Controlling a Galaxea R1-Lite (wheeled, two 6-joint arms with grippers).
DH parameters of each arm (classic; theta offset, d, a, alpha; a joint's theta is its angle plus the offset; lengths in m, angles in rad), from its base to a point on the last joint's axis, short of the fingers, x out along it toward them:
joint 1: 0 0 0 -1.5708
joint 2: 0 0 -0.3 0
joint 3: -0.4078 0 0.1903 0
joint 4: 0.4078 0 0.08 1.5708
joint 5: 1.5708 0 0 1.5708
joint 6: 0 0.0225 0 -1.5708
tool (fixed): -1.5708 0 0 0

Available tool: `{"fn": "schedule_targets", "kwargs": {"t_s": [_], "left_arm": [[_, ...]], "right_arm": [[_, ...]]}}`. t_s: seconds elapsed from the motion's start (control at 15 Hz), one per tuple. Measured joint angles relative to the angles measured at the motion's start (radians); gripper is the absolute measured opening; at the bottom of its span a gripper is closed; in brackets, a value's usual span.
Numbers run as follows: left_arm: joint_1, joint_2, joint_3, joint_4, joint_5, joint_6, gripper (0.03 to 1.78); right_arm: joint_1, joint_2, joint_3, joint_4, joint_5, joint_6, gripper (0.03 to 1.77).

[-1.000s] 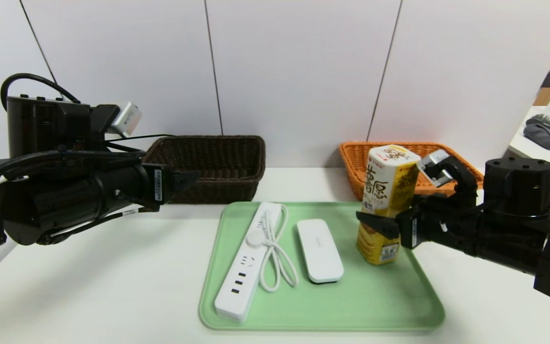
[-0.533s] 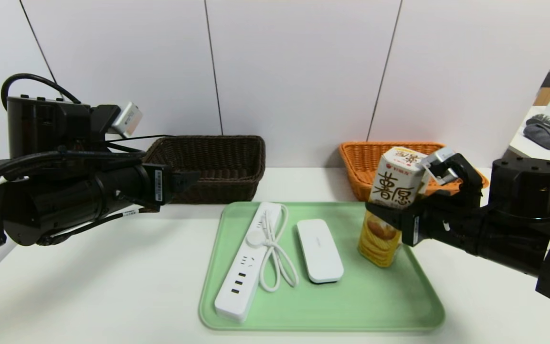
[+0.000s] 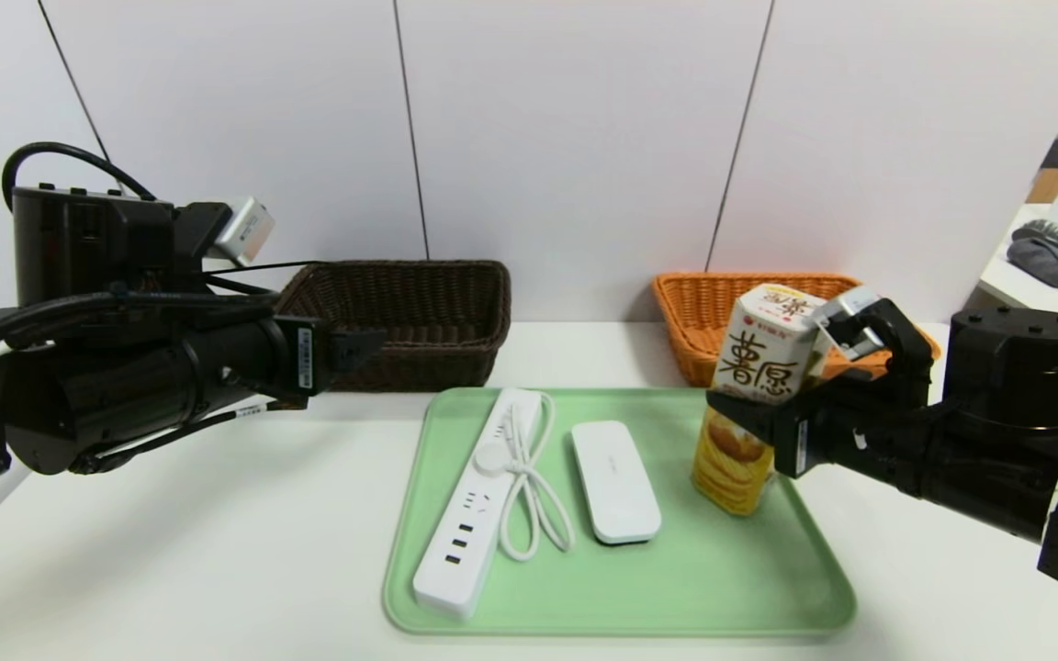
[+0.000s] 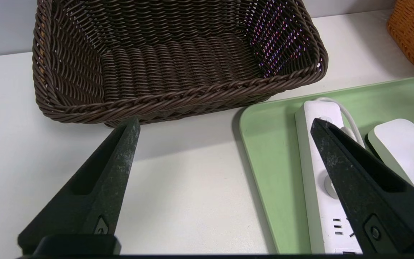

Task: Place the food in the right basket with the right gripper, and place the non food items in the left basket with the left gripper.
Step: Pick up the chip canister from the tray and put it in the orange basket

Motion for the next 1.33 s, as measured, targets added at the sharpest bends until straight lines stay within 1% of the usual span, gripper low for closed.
{"fn": "schedule_targets", "kwargs": {"t_s": [0.07, 0.2, 0.33, 0.53, 0.67, 0.87, 0.93, 1.2, 1.33], "left_arm": [[0.0, -0.001, 0.002, 0.0, 0.0, 0.0, 1.69], [0.001, -0.001, 0.004, 0.0, 0.0, 0.0, 1.69], [0.001, -0.003, 0.007, 0.0, 0.001, 0.0, 1.69], [0.001, -0.004, 0.017, 0.001, 0.001, 0.0, 1.69], [0.0, -0.007, 0.027, 0.001, 0.003, 0.0, 1.69], [0.0, -0.012, 0.033, 0.003, 0.003, 0.0, 1.69], [0.0, -0.013, 0.033, 0.003, 0.003, 0.0, 1.69], [0.001, -0.014, 0.034, 0.003, 0.003, 0.0, 1.69], [0.001, -0.01, 0.032, 0.002, 0.003, 0.0, 1.69]], "right_arm": [[0.008, -0.007, -0.002, 0.004, -0.018, 0.0, 0.91], [0.021, -0.024, -0.022, 0.003, -0.068, 0.0, 0.91], [0.024, -0.042, -0.069, 0.005, -0.088, 0.002, 0.91], [0.023, -0.062, -0.192, 0.035, -0.153, 0.006, 0.91], [0.021, -0.066, -0.291, 0.052, -0.181, 0.019, 0.91], [0.011, -0.051, -0.443, 0.109, -0.263, 0.063, 0.91], [-0.001, -0.037, -0.495, 0.134, -0.281, 0.091, 0.91], [-0.075, 0.054, -0.648, 0.165, -0.339, 0.187, 0.91], [-0.116, 0.114, -0.668, 0.164, -0.344, 0.212, 0.91]]}}
